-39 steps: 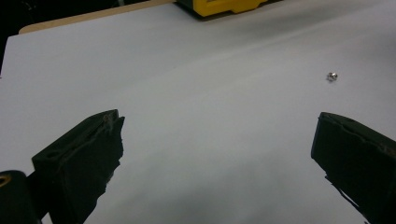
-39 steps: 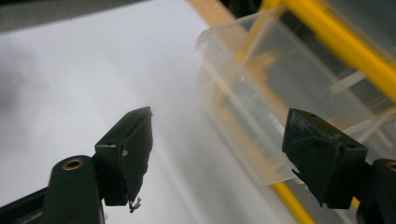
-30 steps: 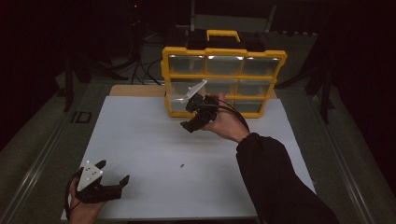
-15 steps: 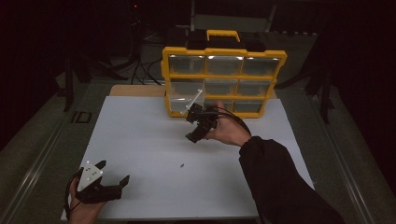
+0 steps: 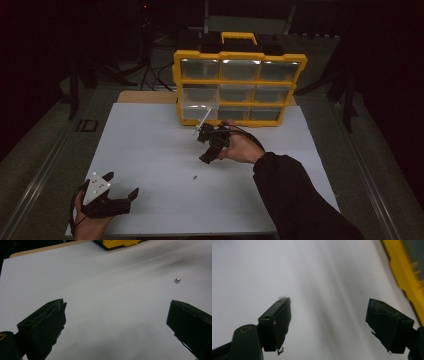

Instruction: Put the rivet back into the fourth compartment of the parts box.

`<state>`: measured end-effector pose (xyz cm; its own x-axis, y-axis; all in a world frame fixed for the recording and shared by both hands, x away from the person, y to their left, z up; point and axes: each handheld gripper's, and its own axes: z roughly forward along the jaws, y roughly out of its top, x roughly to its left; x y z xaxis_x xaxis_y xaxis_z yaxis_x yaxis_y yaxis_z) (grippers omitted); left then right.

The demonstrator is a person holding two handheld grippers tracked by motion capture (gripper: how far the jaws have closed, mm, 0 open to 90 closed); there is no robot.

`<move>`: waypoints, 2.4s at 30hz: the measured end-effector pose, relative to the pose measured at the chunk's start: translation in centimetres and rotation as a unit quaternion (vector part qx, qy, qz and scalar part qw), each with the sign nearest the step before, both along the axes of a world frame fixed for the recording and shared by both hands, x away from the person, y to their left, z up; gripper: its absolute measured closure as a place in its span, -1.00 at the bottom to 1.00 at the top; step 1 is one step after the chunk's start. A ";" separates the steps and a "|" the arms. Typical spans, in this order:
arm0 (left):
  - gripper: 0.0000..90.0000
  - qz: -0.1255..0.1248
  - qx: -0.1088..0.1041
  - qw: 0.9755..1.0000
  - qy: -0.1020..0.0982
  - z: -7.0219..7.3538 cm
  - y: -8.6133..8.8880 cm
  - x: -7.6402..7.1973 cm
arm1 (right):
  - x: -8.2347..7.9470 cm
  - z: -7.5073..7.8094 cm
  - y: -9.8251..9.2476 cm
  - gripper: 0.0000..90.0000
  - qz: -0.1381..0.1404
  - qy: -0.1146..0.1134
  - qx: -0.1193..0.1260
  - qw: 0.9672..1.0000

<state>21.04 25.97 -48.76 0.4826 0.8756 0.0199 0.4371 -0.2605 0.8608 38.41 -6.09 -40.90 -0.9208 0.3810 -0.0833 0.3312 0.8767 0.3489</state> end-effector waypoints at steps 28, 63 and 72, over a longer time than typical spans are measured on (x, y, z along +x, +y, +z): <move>-0.94 -0.002 0.002 1.000 0.000 0.0 -0.1 -0.1 | -2.0 -7.0 4.0 -0.41 0.046 0.062 -0.052 0.996; -0.94 -0.001 0.003 1.000 0.001 0.0 -0.1 -0.2 | -3.0 -7.3 5.5 0.85 0.078 0.066 -0.093 0.990; -0.94 -0.001 0.003 1.000 0.001 0.0 -0.1 -0.2 | -2.7 -5.6 4.6 0.85 0.076 0.063 -0.078 0.992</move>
<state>20.86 25.88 -48.81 0.4843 0.8746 0.0239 0.4377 -0.2658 0.8589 35.67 -1.48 -46.46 -0.9733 0.2291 -0.0117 0.2240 0.9599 0.1686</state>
